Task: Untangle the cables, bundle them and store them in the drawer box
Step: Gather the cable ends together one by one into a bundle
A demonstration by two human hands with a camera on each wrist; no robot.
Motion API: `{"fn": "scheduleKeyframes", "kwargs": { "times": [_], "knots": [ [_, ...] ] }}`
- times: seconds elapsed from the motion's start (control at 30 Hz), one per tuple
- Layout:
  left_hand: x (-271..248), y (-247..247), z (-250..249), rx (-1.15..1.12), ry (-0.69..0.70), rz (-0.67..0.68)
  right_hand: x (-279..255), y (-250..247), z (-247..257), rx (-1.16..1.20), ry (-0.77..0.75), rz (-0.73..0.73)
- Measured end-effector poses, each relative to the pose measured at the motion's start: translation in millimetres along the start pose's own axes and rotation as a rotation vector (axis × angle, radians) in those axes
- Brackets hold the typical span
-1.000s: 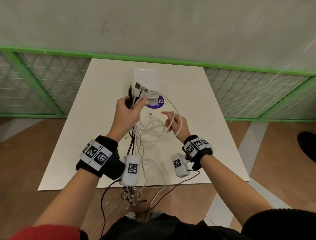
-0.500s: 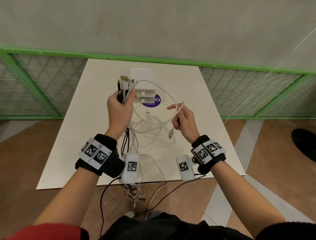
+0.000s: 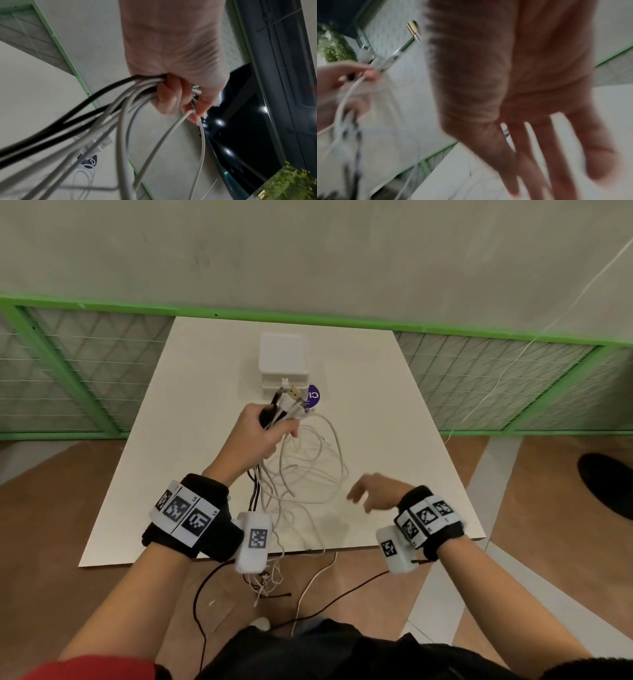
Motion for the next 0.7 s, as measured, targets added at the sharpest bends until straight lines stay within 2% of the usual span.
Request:
{"fn": "scheduleKeyframes", "kwargs": {
  "times": [0.07, 0.1, 0.13, 0.2, 0.27, 0.33, 0.4, 0.43, 0.53, 0.57, 0.6, 0.63, 0.7],
  "knots": [
    [-5.9, 6.7, 3.6, 0.099, -0.061, 0.111, -9.6, -26.7, 7.0, 0.263, -0.184, -0.438],
    [-9.0, 11.4, 4.2, 0.120, -0.085, 0.161, -17.6, -34.1, 16.7, 0.448, -0.318, -0.599],
    [-12.2, 16.6, 4.4, 0.123, -0.105, 0.198, -25.7, -36.8, 30.1, 0.624, -0.449, -0.650],
    [-16.5, 24.7, 3.8, 0.136, -0.096, 0.177, -37.9, -29.4, 62.1, 0.759, -0.601, -0.567],
    [-18.8, 24.6, 3.4, 0.134, -0.044, 0.005, -42.1, -14.7, 83.7, 0.662, -0.634, -0.494],
    [-20.2, 17.9, 2.8, 0.032, -0.010, -0.172, -37.9, -0.7, 86.1, 0.582, -0.620, -0.472],
    [-21.5, 9.4, -3.3, -0.061, 0.015, -0.267, -27.5, 16.8, 71.9, 0.543, -0.497, -0.398],
    [-22.1, 5.6, -8.5, -0.107, 0.026, -0.292, -21.1, 28.7, 61.5, 0.473, -0.402, -0.305],
    [-24.5, 1.7, -25.6, -0.258, 0.058, -0.281, -12.6, 73.1, 35.7, 0.069, -0.094, 0.195],
    [-25.3, 4.1, -29.6, -0.282, 0.068, -0.251, -13.6, 82.2, 30.6, -0.003, -0.023, 0.306],
    [-25.9, 8.3, -31.0, -0.296, 0.071, -0.214, -15.1, 83.7, 29.2, -0.019, 0.012, 0.328],
    [-26.3, 14.0, -29.6, -0.306, 0.062, -0.175, -13.6, 78.2, 29.6, 0.007, -0.008, 0.249],
    [-27.6, 29.5, -21.6, -0.294, 0.018, -0.100, -14.0, 53.3, 34.5, 0.152, -0.138, -0.126]
  ]
}}
Point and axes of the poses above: each hand's wrist, its own x-axis towards the middle knuckle, its own y-axis out of the palm, z = x × y, the point moved 3 cm from there along x, towards the middle knuckle, and after that the axes turned 6 degrees about x, right-handed, at the moved point
